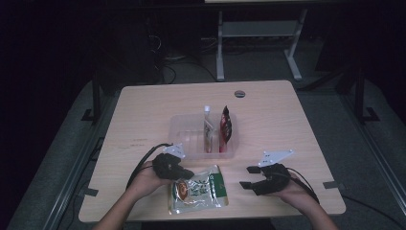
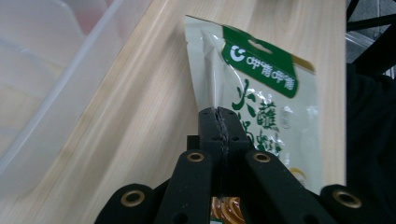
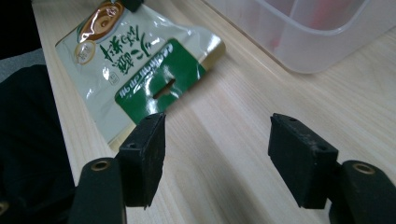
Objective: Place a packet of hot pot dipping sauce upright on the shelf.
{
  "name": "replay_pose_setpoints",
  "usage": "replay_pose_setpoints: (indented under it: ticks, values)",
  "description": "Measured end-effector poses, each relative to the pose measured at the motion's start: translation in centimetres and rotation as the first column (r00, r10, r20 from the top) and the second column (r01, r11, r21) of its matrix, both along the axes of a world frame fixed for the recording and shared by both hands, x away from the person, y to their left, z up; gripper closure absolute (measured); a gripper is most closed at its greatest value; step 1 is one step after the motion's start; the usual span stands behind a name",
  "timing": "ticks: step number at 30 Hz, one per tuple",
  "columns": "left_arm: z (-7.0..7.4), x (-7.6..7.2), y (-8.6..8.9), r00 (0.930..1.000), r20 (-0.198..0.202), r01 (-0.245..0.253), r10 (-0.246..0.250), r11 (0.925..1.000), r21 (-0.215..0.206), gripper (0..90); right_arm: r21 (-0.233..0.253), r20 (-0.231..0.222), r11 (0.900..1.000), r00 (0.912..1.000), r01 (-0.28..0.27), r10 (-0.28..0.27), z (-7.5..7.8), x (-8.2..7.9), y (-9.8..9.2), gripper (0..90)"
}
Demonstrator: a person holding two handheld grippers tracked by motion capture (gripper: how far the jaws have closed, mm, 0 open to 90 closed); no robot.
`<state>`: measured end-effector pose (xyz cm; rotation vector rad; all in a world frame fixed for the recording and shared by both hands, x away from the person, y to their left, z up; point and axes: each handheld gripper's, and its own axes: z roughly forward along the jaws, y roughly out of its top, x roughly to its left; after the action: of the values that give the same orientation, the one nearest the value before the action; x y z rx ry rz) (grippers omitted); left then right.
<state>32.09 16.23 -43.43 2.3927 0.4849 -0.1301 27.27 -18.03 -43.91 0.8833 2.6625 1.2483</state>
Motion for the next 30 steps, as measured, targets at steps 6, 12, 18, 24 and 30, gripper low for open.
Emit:
replay_pose_setpoints:
  ticks: [6,12,18,24,30]
  values:
    - [-0.9,0.2,-0.8,0.9999,0.011,-0.008,0.008,0.9999,-0.01,90.0,-0.004,0.006,1.0,0.9999,-0.008,0.008,-0.1,0.1,0.1,36.3]
    - [-0.6,-0.1,0.6,0.999,0.031,-0.031,0.032,0.999,-0.031,70.2,-0.01,0.008,1.0,0.9999,-0.012,0.012,-0.1,0.0,0.2,36.2]
    - [-0.6,-1.0,2.5,0.9989,0.046,-0.005,0.006,1.0,-0.006,45.5,-0.012,0.007,1.0,0.9999,-0.012,0.012,-0.1,0.0,0.2,36.3]
    - [-1.7,-1.7,2.2,0.9981,0.061,0.013,-0.015,0.9994,0.032,28.0,-0.021,0.01,1.0,0.9999,-0.013,0.013,-0.1,0.0,0.3,36.2]
    - [-2.3,-2.0,1.8,0.998,0.06,0.02,-0.023,0.999,0.039,24.9,-0.023,0.009,1.0,0.9999,-0.009,0.009,-0.2,0.0,0.2,36.3]
